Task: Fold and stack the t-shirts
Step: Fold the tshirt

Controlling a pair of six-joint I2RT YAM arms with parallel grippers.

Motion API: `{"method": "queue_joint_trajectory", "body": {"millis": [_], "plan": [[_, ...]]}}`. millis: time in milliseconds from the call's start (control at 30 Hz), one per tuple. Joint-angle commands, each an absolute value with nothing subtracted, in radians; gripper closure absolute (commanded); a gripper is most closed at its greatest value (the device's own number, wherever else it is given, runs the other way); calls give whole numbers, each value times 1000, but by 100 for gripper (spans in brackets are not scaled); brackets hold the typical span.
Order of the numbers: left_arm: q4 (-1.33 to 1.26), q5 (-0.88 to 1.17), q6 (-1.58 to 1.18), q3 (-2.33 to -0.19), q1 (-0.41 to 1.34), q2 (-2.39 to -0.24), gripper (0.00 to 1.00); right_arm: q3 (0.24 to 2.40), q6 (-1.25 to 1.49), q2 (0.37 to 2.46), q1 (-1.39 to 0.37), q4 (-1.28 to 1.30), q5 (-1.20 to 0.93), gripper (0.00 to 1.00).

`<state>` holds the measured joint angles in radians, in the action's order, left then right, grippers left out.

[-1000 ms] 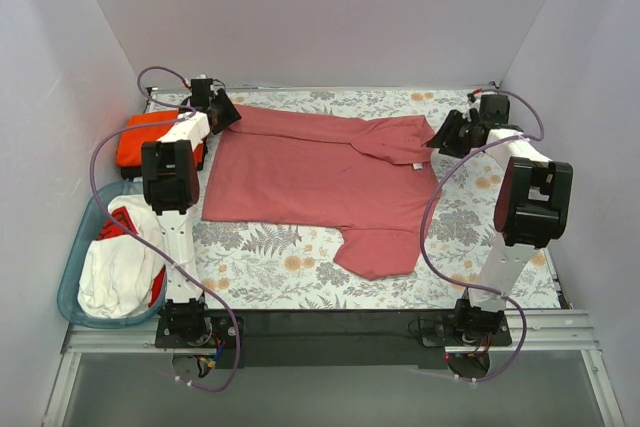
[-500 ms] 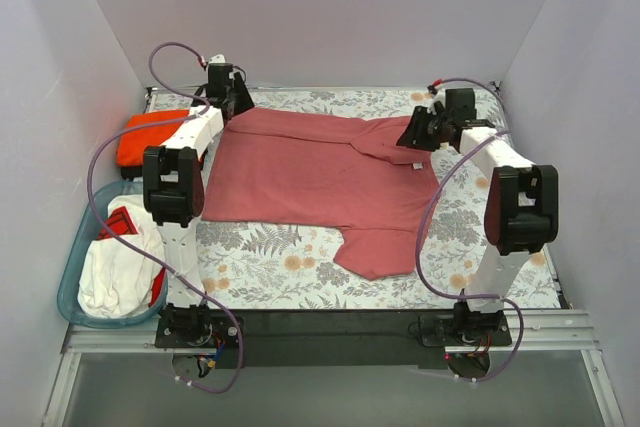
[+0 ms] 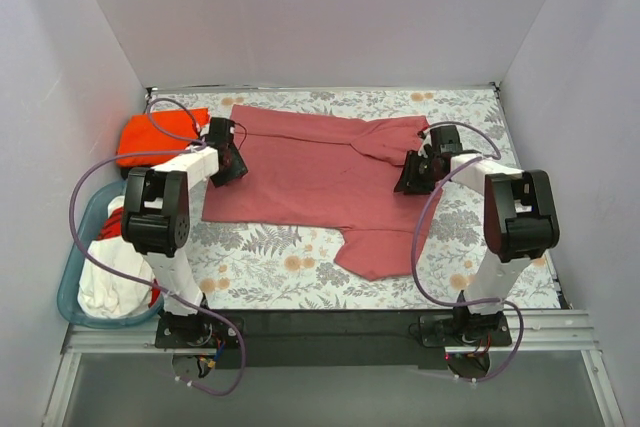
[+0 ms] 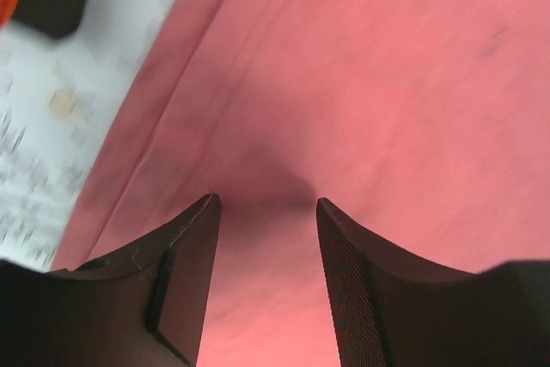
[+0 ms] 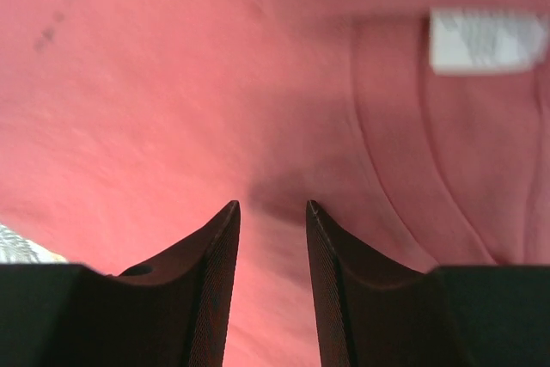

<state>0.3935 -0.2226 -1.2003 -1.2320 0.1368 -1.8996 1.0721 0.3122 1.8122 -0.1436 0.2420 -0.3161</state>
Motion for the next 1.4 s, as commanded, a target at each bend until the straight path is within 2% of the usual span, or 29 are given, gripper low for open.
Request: {"method": "queue_joint_trajectory", "body": {"millis": [0,133,367,533,600,733,900,1033,1200,1367], "plan": [[466,-267,-1276,-1126,137,-1793,53,982,290,1747,-127,328,-195,57],[515,-195,-1351,-974,137,-1669,53,832,302,1657,-92,388,-146,57],[620,-57,-1465,-674,149,-1303,54,609,330,1295,-28,518,-87,55],[695,-2,-1502,-604,166,-1010,55,615,321,1120,-82,531,-132,55],[693,-2,-1494,-635,167,-980,55,667,298,1108,-129,523,-118,56],[631,-21,-1422,-754,169,-1015,55,794,235,1144,-263,463,-65,58],[502,-37,-1315,-871,176,-1135,54,909,196,1297,-299,402,-54,66],[373,-34,-1275,-885,190,-1210,53,940,189,1422,-298,368,-46,68],[282,-66,-1247,-859,235,-1278,52,974,153,1488,-305,357,-5,64],[224,-49,-1229,-877,268,-1356,50,1023,144,1494,-263,362,156,58]]}}
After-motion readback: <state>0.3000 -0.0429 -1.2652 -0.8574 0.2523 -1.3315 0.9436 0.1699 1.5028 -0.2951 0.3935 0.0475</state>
